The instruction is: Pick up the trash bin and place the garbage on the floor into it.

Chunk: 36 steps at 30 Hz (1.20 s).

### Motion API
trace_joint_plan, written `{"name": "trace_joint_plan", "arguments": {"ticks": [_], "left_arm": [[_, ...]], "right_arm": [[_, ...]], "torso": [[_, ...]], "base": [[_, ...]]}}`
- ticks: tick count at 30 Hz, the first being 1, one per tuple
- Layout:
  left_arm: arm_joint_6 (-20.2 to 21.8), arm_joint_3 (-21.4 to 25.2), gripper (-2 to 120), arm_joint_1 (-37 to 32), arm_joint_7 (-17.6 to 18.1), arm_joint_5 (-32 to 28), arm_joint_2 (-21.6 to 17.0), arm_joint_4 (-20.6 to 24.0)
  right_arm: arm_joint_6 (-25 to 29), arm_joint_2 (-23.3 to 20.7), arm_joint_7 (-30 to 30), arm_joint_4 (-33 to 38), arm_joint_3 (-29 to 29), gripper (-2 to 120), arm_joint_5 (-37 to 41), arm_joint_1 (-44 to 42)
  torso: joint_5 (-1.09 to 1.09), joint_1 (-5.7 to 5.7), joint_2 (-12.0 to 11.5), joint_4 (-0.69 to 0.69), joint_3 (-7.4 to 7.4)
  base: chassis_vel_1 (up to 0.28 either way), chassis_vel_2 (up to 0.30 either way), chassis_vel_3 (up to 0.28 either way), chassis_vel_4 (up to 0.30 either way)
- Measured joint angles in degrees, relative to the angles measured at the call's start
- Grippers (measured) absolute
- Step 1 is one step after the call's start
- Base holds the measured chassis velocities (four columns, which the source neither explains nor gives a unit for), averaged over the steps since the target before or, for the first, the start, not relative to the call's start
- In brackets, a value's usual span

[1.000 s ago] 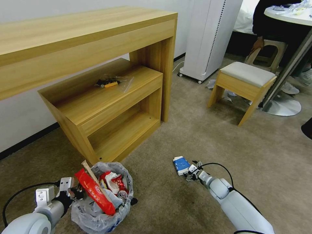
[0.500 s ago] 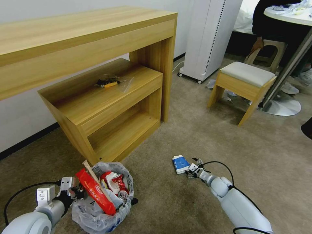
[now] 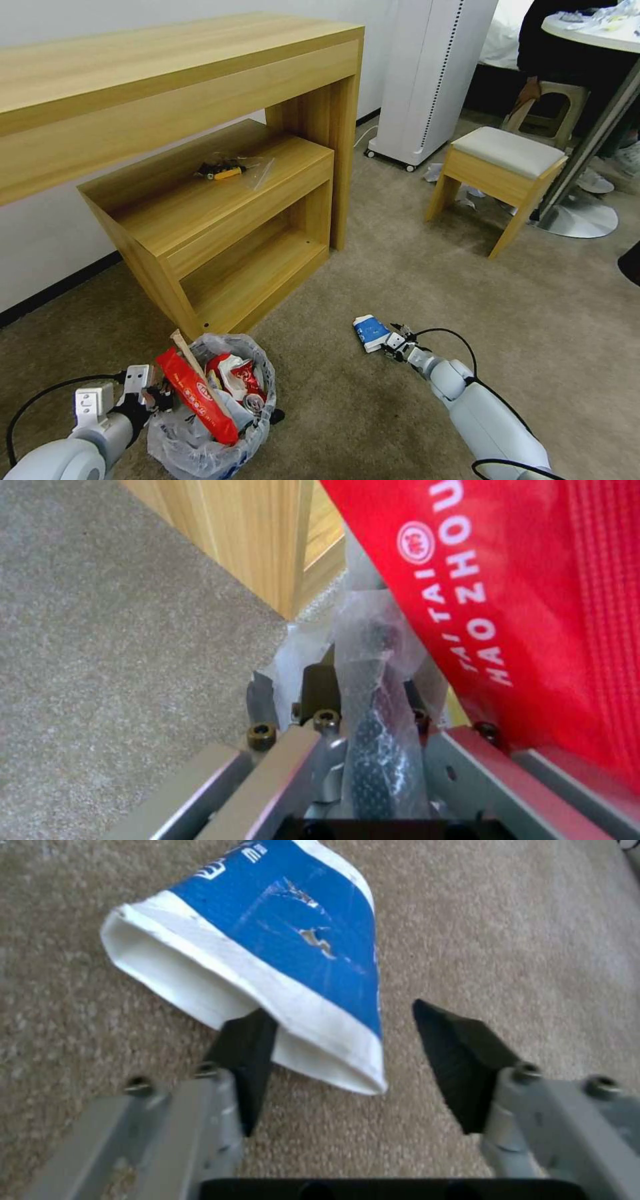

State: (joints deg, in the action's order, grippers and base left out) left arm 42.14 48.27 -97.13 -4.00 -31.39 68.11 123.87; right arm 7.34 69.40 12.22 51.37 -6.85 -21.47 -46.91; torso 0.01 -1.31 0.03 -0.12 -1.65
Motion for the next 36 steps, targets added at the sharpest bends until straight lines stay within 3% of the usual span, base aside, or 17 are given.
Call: {"name": "trace_joint_plan", "arguments": {"ticks": [2,5,14,20,23,26,28,30,31,35,36], "left_arm": [[0.0,-0.05,0,-0.09,0.02,0.04,0.02,0.19],[0.0,-0.12,0,-0.45,0.06,0.25,0.1,0.73],[0.0,-0.37,0,-0.87,0.05,0.92,0.06,1.31],[0.0,-0.57,0,-1.14,0.09,0.82,0.01,2.2],[0.0,-0.56,0,-1.26,0.11,0.75,0.06,2.32],[0.0,-0.33,0,-1.28,0.13,0.6,0.03,2.34],[0.0,-0.3,0,-1.28,0.15,0.59,0.03,2.34],[0.0,-0.29,0,-1.26,0.23,0.53,0.02,2.29],[0.0,-0.29,0,-1.26,0.23,0.53,0.02,2.29],[0.0,-0.42,0,-1.2,0.92,0.09,0.19,1.76],[0.0,-0.42,0,-1.2,0.92,0.09,0.19,1.76]], "right_arm": [[0.0,-0.02,-0.01,0.0,-0.03,46,0.27,0.0],[-0.2,-0.2,0.06,-0.17,-0.04,31,1.65,0.04],[-1.52,-0.23,0.26,-0.59,0.09,0,5.05,0.2],[-0.46,-0.76,-0.29,0.92,-0.98,0,4.1,-0.57],[-0.25,-2.11,-0.44,4.73,-1.81,0,3.95,-2.12],[-0.83,-5.84,-0.07,14.93,-3.19,0,5.61,-5.08],[-1.23,-6.79,0.14,17.3,-3.24,0,6.55,-5.6],[-2.87,-9.56,0.65,24.37,-3.09,0,9.77,-6.91],[-2.87,-9.56,0.65,24.37,-3.09,0,9.77,-6.91],[-7.28,-15.56,4.21,42.39,0.98,0,20.32,-7.14],[-7.28,-15.56,4.21,42.39,0.98,0,20.32,-7.14]], "torso": [[0.0,0.0,0.0,0.0,0.0],[0.0,0.0,0.0,0.0,0.0],[0.0,0.0,0.0,0.01,0.0],[0.01,0.0,0.0,0.01,0.0],[0.01,0.0,0.0,0.01,0.0],[0.02,0.0,0.0,0.0,0.0],[0.0,0.0,0.0,0.0,0.0],[0.0,0.0,0.0,0.0,0.0],[0.0,0.0,0.0,0.0,0.0],[-0.01,0.0,0.0,-0.01,0.0],[-0.01,0.0,0.0,-0.01,0.0]], "base": [[0.0,0.0,0.0,0.0],[0.0,0.0,0.0,0.0],[0.0,0.0,0.0,0.0],[0.0,0.0,0.0,0.0],[0.0,0.0,0.0,0.0],[0.0,0.0,0.0,0.0],[0.0,0.0,0.0,0.0],[0.0,0.0,0.0,0.0],[0.0,0.0,0.0,0.0],[0.0,0.0,0.0,0.0],[0.0,0.0,0.0,0.0]]}}
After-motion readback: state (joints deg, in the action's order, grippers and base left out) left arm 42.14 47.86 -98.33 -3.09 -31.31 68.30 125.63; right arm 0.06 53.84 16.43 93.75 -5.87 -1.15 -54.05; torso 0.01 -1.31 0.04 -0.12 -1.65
